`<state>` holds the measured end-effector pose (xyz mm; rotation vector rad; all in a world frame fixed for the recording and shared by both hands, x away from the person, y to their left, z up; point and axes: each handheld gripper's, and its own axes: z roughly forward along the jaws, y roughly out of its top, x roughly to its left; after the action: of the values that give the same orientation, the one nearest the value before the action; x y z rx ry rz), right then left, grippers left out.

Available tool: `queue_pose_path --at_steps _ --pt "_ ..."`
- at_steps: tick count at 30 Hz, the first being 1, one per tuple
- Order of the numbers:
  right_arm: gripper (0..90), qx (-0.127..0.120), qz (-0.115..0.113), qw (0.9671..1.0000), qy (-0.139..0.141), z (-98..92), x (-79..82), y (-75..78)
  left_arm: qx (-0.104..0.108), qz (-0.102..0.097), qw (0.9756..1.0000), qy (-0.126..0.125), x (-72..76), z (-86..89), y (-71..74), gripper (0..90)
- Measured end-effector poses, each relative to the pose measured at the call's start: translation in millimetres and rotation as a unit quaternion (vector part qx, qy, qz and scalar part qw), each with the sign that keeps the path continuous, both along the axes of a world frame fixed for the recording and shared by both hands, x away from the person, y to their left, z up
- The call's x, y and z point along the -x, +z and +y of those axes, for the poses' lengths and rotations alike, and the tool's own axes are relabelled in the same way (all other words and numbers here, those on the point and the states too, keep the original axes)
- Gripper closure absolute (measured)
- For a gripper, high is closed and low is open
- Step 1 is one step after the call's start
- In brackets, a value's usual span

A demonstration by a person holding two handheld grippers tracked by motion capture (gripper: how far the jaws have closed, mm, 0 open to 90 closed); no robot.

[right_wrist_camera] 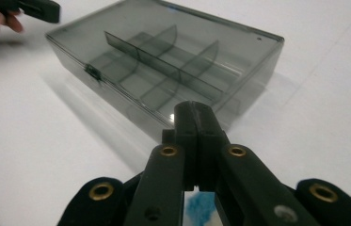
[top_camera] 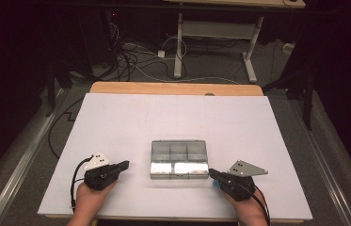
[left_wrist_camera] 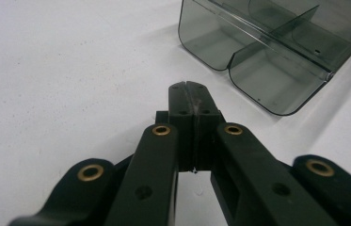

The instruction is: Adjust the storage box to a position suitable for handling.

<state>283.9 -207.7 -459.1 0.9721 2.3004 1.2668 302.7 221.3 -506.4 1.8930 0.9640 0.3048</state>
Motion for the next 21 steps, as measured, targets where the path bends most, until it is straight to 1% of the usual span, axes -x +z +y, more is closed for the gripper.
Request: queue_pose_path --at_steps 1,2,4,6,8,10,12,14,16,21 --pt "90.0 -0.012 0.002 0.9999 0.004 -0.4 0.5 1.1 -0.001 -0.003 1.0000 0.003 0.6 -0.3 0.0 87.5" --pt "90.0 -0.016 0.001 0.9999 0.004 -0.1 0.9 2.6 0.000 -0.005 1.0000 0.004 0.9 -0.3 0.0 87.5" --pt "90.0 -0.011 -0.006 0.9999 0.006 2.0 0.5 4.8 0.004 -0.003 1.0000 0.005 0.6 0.6 -0.1 87.5" --pt "90.0 -0.010 -0.011 0.9999 0.007 3.4 0.3 5.8 0.007 -0.004 1.0000 0.006 0.9 1.5 -0.2 87.5" --pt "90.0 -0.011 -0.014 0.9998 0.010 4.7 2.1 7.8 0.005 -0.004 1.0000 0.005 1.1 1.1 -0.1 87.4" --pt "90.0 -0.013 -0.018 0.9997 0.013 7.1 5.5 10.1 0.005 -0.010 0.9999 0.003 2.2 0.7 0.0 87.5" --pt "90.0 -0.017 -0.015 0.9995 0.022 11.4 6.8 10.5 0.012 -0.015 0.9998 -0.001 3.4 2.3 0.0 87.5" --pt "90.0 -0.020 -0.014 0.9993 0.029 17.6 6.3 9.9 0.015 -0.009 0.9998 -0.001 2.3 3.0 -0.2 87.5" --pt "90.0 -0.015 -0.016 0.9990 0.037 23.7 5.3 9.6 0.015 -0.003 0.9999 0.000 0.8 2.9 -0.3 87.5" --pt "90.0 -0.023 -0.011 0.9985 0.049 35.8 4.3 7.1 0.014 0.009 0.9999 0.002 -1.8 2.7 -0.7 87.6"
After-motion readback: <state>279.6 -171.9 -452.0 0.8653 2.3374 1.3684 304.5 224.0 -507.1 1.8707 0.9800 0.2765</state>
